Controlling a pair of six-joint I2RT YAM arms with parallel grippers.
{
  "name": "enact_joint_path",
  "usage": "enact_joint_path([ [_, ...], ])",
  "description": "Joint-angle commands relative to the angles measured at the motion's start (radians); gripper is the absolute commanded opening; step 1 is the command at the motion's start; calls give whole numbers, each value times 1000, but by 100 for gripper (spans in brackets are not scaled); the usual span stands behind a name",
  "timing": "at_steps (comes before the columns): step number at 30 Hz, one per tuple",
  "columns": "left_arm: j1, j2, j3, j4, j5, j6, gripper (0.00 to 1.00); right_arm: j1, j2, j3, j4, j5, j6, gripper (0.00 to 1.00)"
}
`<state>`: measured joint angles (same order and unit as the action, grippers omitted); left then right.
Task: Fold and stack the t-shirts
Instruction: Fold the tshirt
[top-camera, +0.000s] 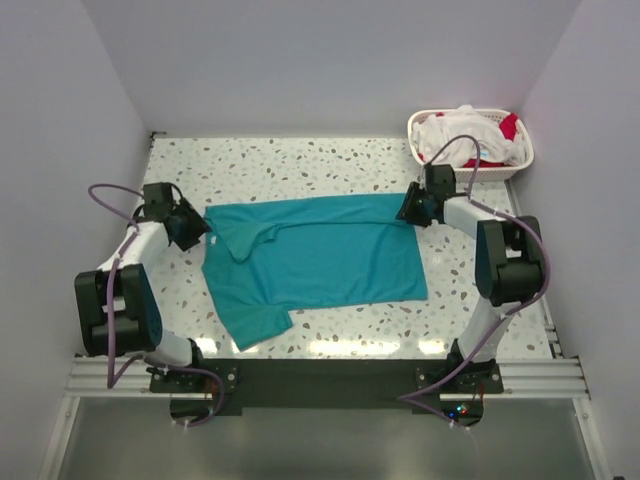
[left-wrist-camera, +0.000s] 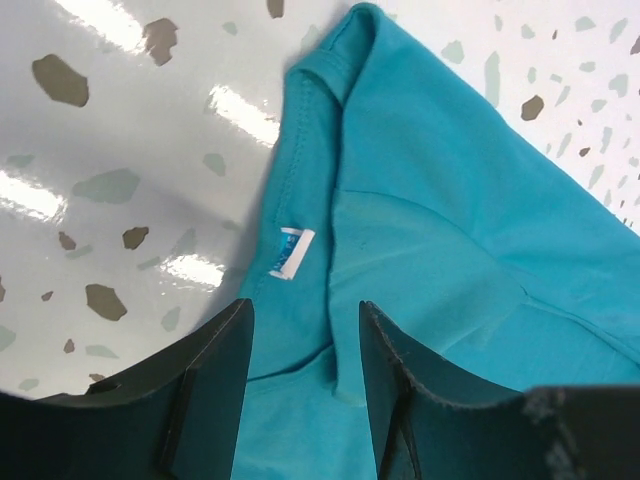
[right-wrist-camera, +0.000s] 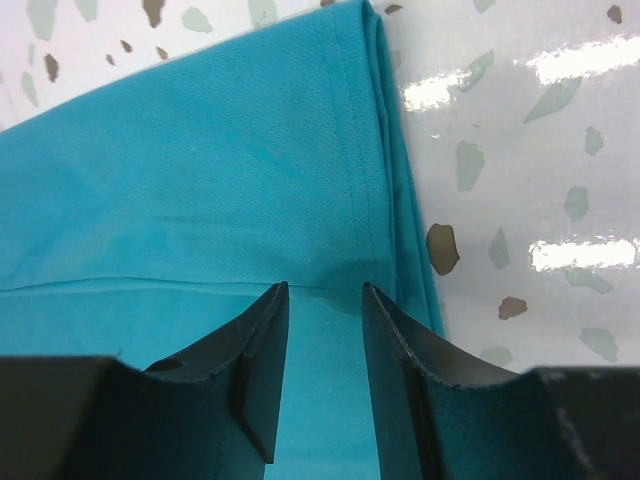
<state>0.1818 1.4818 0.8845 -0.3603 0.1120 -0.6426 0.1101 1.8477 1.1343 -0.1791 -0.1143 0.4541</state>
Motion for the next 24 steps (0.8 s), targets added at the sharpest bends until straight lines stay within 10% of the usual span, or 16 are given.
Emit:
enact_joint_path([
  [1, -42, 70, 123, 25, 45, 14, 51, 10, -80, 48, 0, -2, -38, 40],
  [24, -102, 626, 620, -15, -41, 32, 33, 8, 317, 364, 27, 25, -8, 41],
])
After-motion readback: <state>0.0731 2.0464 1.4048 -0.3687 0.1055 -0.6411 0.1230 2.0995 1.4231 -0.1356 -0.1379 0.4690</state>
